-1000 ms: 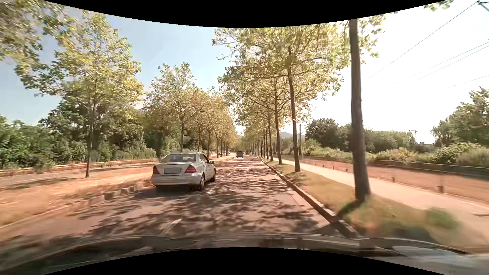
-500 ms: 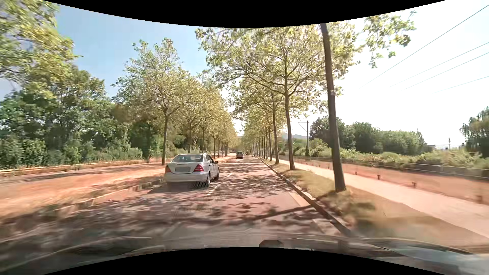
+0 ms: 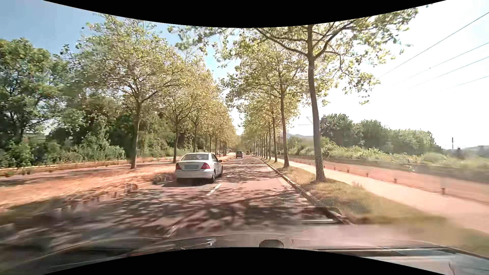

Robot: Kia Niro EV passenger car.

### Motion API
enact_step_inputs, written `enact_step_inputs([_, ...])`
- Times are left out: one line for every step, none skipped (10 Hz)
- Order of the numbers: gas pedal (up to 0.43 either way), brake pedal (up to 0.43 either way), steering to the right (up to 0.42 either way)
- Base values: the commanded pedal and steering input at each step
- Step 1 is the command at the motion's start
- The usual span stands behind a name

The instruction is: Follow the waypoints while adhering to traffic rules and regulations

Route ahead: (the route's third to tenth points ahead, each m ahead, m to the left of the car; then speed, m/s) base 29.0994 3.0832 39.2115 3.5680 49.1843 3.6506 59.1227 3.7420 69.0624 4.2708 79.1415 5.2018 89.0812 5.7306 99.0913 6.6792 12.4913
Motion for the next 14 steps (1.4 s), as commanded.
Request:
enact_step_inputs([0.087, 0.000, 0.000])
enact_step_inputs([0.087, 0.000, 0.000])
enact_step_inputs([0.087, 0.000, 0.000])
enact_step_inputs([0.087, 0.000, 0.000])
enact_step_inputs([0.087, 0.000, 0.000])
enact_step_inputs([0.087, 0.000, 0.000])
enact_step_inputs([0.087, 0.000, 0.000])
enact_step_inputs([0.087, 0.000, 0.000])
enact_step_inputs([0.087, 0.000, 0.000])
enact_step_inputs([0.087, 0.000, 0.000])
enact_step_inputs([0.079, 0.000, 0.000])
enact_step_inputs([0.079, 0.000, 0.000])
enact_step_inputs([0.079, 0.000, 0.000])
enact_step_inputs([0.079, 0.000, 0.000])
